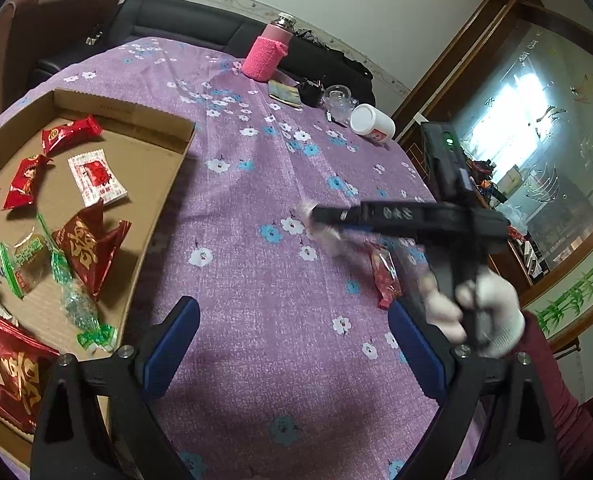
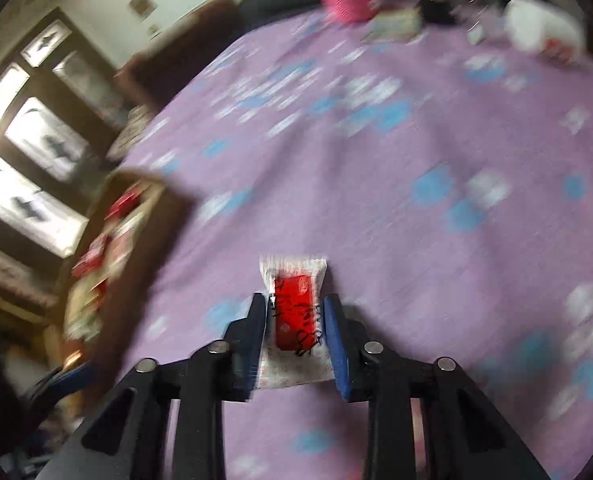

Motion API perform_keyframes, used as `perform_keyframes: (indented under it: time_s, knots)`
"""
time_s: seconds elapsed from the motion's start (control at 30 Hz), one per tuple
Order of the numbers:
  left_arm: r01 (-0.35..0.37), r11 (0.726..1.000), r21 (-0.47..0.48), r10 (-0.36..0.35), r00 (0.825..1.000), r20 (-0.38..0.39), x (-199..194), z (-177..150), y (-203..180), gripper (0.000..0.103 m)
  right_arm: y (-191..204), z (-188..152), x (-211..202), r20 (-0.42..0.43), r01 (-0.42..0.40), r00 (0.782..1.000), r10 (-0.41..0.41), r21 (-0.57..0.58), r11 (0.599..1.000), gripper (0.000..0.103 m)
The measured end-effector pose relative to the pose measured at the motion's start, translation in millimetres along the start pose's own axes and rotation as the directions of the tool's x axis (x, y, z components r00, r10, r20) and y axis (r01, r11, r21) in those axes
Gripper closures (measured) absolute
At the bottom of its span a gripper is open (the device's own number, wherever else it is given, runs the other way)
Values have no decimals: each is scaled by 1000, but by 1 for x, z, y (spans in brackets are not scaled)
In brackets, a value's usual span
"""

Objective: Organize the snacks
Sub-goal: 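Move both open tools back over the remaining snacks on the table, then grasp the white-red candy bar with the left tool while the right tool grasps the pink packet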

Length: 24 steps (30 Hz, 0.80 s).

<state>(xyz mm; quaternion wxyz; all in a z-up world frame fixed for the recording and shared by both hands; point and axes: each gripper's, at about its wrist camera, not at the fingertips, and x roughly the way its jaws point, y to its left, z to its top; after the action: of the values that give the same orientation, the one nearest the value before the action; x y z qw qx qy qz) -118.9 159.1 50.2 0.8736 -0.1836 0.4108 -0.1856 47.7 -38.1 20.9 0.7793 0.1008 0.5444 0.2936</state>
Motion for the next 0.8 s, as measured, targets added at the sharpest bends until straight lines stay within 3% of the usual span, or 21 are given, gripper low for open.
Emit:
perform_keyframes:
  time_s: [0.07,0.17,0.3,0.43,0.6,0.8]
  knots:
    - [4,1000,4,-4,1000,-4,0,-1,-1,8,3,-11,-7,-12,-64,998,65,51,997,64]
    - [5,1000,20,-5,1000,-1,-4,-5,-5,8,-3,-23,-42,92,-78,993,71,71,994,62]
    - [12,998,58,-11,1000,-10,-5,-9,-13,8,-22,-49,-88,233,79,967,-103,111,991,49]
    - [21,994,107,-17,999,-37,4,-16,-27,8,-43,-71,-96,234,136,955,-180,190,972,49]
    - [-22,989,146,30,998,-54,13,-21,-38,8,-37,-80,-68,190,155,964,-188,176,972,49]
    - [-88,982,167,98,994,-53,18,-18,-37,8,-15,-80,-44,189,351,916,-355,51,935,49]
